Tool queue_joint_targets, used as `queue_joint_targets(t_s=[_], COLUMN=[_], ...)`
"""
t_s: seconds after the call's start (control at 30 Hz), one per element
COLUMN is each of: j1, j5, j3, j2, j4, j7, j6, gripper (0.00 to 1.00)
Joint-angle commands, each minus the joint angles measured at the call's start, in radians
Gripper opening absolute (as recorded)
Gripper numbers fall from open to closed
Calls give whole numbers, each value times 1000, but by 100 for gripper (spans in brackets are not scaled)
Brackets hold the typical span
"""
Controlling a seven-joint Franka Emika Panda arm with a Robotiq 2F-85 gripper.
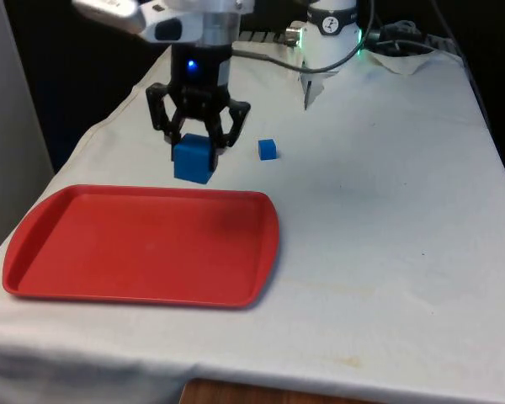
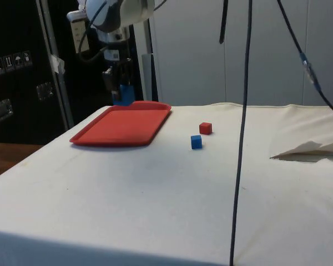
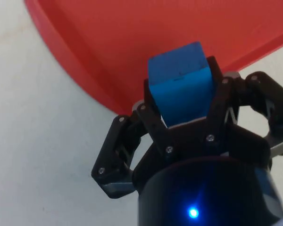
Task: Pick up the largest block and place it onto the tray.
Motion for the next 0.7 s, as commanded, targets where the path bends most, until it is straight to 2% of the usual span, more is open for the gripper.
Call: queue_joint_targets(t_s=[0.0,0.07,0.13,0.17,0.2,0.4,0.43,0.47,0.5,0.57,0.6,0.67], j1=[-20,-21,-30,-13,-33,-51,-35,-55,-60,-62,-69,-74], j5=[22,35,80,73,95,200,199,214,244,258,288,315], j3=[6,1,-11,-23,-15,-40,-52,-43,-51,-55,-62,-70], j2=[20,31,66,59,77,156,152,167,189,199,221,240], j4=[21,29,53,39,60,120,106,130,149,158,175,191], j7=[-20,-30,-61,-53,-72,-137,-134,-146,-162,-170,-187,-202], j6=[-6,-8,-9,-1,-11,-25,-10,-28,-36,-40,-47,-57], gripper=[0,0,0,0,0,0,0,0,0,0,0,0])
